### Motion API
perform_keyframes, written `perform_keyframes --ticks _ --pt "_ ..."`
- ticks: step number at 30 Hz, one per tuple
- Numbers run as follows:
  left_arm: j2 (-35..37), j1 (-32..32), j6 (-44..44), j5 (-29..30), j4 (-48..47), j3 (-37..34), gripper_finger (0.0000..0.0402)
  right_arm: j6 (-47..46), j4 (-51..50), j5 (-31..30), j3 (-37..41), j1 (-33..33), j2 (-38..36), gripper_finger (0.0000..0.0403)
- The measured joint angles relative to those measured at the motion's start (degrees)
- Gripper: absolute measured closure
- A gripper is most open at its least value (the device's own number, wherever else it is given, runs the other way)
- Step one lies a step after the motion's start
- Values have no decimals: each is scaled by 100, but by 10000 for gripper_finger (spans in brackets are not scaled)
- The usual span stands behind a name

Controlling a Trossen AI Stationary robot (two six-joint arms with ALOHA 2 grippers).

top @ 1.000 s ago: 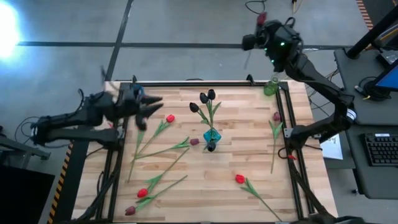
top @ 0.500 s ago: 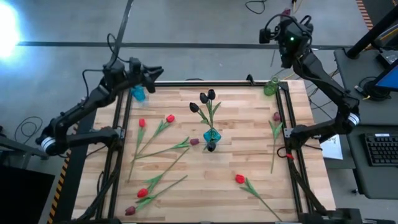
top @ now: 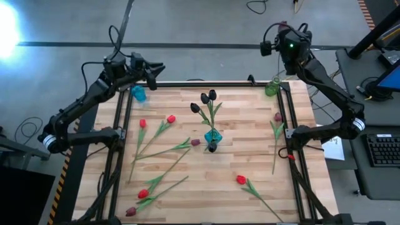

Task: Sort flowers into vase by color
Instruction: Put the dark red flower into the green vase

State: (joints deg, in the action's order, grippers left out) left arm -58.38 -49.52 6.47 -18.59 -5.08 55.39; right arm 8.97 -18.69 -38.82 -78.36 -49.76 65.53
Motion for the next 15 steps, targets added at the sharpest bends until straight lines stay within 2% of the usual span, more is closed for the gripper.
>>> perform_keyframes --ticks 8,15 --pt "237 2 22 -2 -133 -2 324 131 -285 178 76 0 -71 392" --pt "431 76 156 -139 -288 -22 324 193 297 185 592 -34 -52 391"
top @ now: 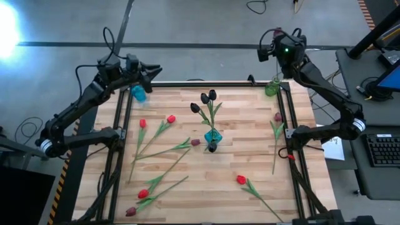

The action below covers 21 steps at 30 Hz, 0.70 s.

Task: Sort flowers into vase by color
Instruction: Put the dark red flower into the green vase

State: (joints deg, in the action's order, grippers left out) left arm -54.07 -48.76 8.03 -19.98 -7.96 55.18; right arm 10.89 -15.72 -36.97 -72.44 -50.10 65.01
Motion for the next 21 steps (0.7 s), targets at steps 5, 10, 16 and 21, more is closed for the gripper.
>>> perform_keyframes --ticks 5,10,16,21 --pt "163 145 66 -29 -5 -9 324 38 363 -9 400 -51 21 390" --pt "276 173 210 -25 -103 -11 324 -40 359 -35 682 -69 -43 390" --pt "324 173 212 -1 -243 -11 324 206 247 -2 886 -69 -185 390" --pt "320 174 212 189 -243 -11 324 391 233 105 1030 -69 -279 390"
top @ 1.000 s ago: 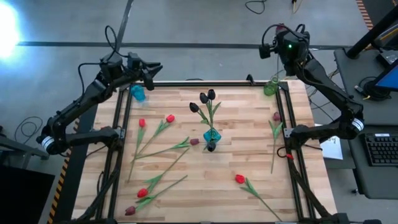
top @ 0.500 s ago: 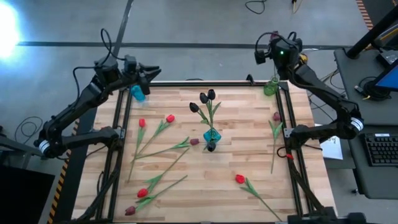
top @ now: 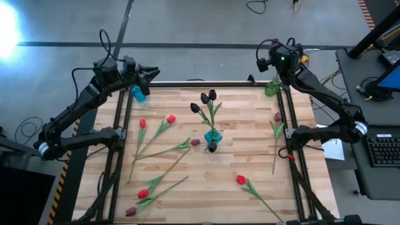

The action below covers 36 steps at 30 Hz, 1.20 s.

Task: Sort flowers into vase by color
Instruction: Put the dark red flower into the green vase

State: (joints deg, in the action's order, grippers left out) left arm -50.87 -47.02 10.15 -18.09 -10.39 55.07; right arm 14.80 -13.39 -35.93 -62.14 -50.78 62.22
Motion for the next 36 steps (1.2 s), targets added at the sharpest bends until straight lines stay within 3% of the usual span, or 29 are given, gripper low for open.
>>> perform_keyframes --ticks 15,27,36 --pt "44 1 44 18 4 31 324 384 -4 -4 589 0 -31 386" --pt "420 -1 -26 262 -232 33 324 183 -470 39 419 0 -27 262" --pt "572 1 -63 271 -404 33 324 -200 -1556 355 -193 2 -29 215"
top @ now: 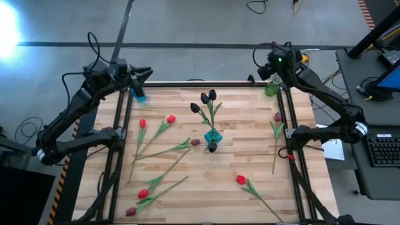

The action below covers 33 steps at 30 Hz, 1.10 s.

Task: Sort flowers into vase by color
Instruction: Put the dark red flower into the green vase

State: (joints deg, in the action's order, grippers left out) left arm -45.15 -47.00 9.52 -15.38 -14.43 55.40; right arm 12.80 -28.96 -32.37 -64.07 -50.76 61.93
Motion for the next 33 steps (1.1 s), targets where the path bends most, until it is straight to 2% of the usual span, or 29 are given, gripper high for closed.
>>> perform_keyframes --ticks 6,14,19,23,26,33 --pt "67 0 -2 0 -7 0 324 -797 -1302 633 -752 0 69 198" --pt "90 38 0 -28 -34 0 324 -1852 -3125 1284 -1836 24 457 195" --pt "221 219 13 -61 -60 0 324 -3054 -4610 1775 -2270 63 656 195" --pt "305 427 20 -61 -153 0 324 -3906 -5527 2322 -2126 189 608 195" --pt "338 629 21 -61 -243 0 324 -4327 -5715 2746 -1805 477 528 195" --pt "410 1337 332 -59 -256 -194 324 -5314 -5591 2795 -429 1328 468 197"
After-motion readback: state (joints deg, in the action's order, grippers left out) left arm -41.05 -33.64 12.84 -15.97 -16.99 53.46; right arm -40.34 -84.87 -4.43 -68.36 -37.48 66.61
